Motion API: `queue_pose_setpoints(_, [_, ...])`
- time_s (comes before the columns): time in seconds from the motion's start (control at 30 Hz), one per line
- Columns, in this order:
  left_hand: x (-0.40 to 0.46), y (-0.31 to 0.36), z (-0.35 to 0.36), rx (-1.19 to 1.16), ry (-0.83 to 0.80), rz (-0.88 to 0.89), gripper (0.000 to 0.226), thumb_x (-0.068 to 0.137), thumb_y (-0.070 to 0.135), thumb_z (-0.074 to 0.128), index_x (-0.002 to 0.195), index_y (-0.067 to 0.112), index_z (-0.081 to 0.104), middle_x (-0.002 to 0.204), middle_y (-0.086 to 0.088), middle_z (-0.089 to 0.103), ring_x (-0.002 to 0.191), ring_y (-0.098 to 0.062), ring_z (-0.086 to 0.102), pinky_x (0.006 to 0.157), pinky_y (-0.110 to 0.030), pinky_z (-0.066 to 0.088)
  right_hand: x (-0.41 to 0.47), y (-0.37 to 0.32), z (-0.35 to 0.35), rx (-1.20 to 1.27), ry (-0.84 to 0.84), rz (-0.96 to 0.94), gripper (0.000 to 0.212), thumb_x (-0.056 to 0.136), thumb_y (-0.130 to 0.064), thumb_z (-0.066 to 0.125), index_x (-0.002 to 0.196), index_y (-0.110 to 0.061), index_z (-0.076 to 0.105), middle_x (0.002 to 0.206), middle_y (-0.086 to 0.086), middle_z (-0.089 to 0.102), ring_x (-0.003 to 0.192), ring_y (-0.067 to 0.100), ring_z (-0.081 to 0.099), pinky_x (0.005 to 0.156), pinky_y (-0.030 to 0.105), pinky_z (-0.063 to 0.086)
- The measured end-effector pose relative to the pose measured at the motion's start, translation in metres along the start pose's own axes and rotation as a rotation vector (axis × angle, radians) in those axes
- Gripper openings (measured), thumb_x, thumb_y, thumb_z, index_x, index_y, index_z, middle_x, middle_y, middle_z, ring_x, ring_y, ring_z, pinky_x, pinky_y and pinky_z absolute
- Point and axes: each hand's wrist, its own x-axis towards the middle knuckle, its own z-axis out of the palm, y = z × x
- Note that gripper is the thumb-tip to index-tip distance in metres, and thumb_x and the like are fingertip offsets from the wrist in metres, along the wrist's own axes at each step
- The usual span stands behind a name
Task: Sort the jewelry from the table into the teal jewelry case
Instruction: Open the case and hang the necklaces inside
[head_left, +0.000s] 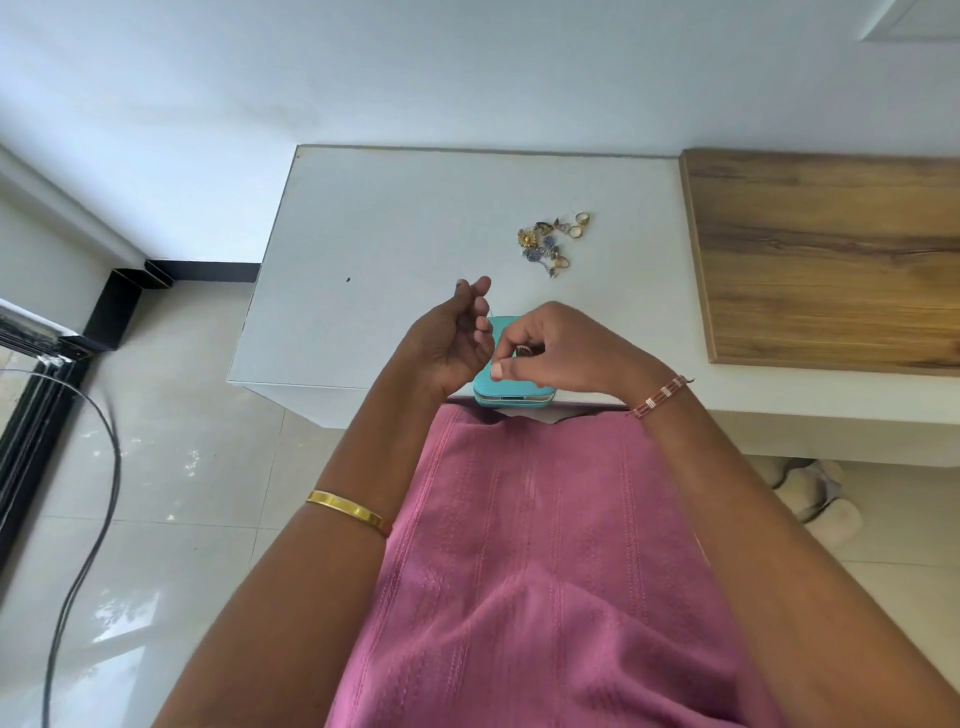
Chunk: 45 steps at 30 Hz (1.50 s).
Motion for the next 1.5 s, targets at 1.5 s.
queue_pose_setpoints(1.5, [-0.004,0.004,-0.013,-0.284,-0.867,-0.426,0.057,0.094,0.034,0.049,0.140,0.003,0.033,0.080,-0.023,0.056,0.044,-0.016,0.040,0.040,-0.022,0.033,0.009,0.021,0.010,1.371,-0.077,0.334,0.049,0.087,-0.051,0.048,0.094,-0.004,0.061,0.081,0.007,0.056,0.046,0.008,0.049,0.045,0.017,0.046])
